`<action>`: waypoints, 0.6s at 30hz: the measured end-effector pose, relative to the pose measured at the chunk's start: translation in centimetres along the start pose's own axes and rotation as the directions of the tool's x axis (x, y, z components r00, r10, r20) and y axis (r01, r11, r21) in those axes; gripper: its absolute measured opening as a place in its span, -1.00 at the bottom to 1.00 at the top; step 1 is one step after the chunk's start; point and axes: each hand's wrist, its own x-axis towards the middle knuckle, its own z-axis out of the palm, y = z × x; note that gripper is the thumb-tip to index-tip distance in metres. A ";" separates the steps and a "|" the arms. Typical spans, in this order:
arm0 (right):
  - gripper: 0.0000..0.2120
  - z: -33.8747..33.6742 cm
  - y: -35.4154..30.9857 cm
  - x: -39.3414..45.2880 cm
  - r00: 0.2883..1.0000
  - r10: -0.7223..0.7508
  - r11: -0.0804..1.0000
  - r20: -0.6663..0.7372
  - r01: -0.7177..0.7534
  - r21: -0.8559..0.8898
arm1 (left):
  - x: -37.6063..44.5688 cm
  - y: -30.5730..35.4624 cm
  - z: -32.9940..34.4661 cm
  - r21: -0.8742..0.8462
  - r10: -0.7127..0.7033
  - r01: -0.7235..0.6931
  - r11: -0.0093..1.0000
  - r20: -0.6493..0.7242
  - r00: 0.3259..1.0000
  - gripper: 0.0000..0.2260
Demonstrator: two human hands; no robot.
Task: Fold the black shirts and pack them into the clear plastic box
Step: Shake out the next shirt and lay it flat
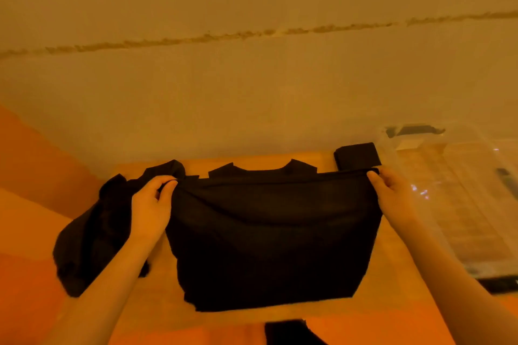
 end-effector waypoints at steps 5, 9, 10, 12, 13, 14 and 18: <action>-0.74 4.6 0.9 10.7 1.000 0.009 0.985 0.006 -0.007 -0.172 | 8.8 -2.2 6.4 0.083 -0.091 0.086 0.993 0.058 0.994 -0.75; -0.65 9.0 2.3 14.2 0.996 0.075 0.916 -0.057 -0.091 -0.390 | 10.1 -3.2 10.5 0.256 -0.158 0.141 0.956 0.047 0.986 -0.64; -0.57 10.1 2.8 13.7 0.998 0.026 0.885 -0.051 -0.046 -0.463 | 8.9 -3.1 11.4 0.328 -0.102 0.075 0.942 0.067 0.992 -0.65; -0.50 12.2 3.8 11.3 0.994 -0.094 0.815 0.047 0.104 -0.569 | 5.1 -2.8 13.3 0.422 0.055 -0.140 0.896 0.208 0.977 -0.67; -0.48 13.1 4.4 9.7 0.981 -0.132 0.785 0.142 0.191 -0.589 | 2.8 -2.8 14.0 0.437 0.103 -0.232 0.869 0.299 0.949 -0.65; -0.47 14.0 5.0 8.2 0.959 -0.143 0.755 0.243 0.265 -0.600 | 0.7 -3.1 14.7 0.447 0.121 -0.301 0.842 0.386 0.914 -0.62; -0.45 14.8 8.5 3.2 0.889 -0.071 0.635 0.453 0.390 -0.666 | -4.9 -6.3 14.6 0.570 -0.013 -0.344 0.746 0.529 0.848 -0.46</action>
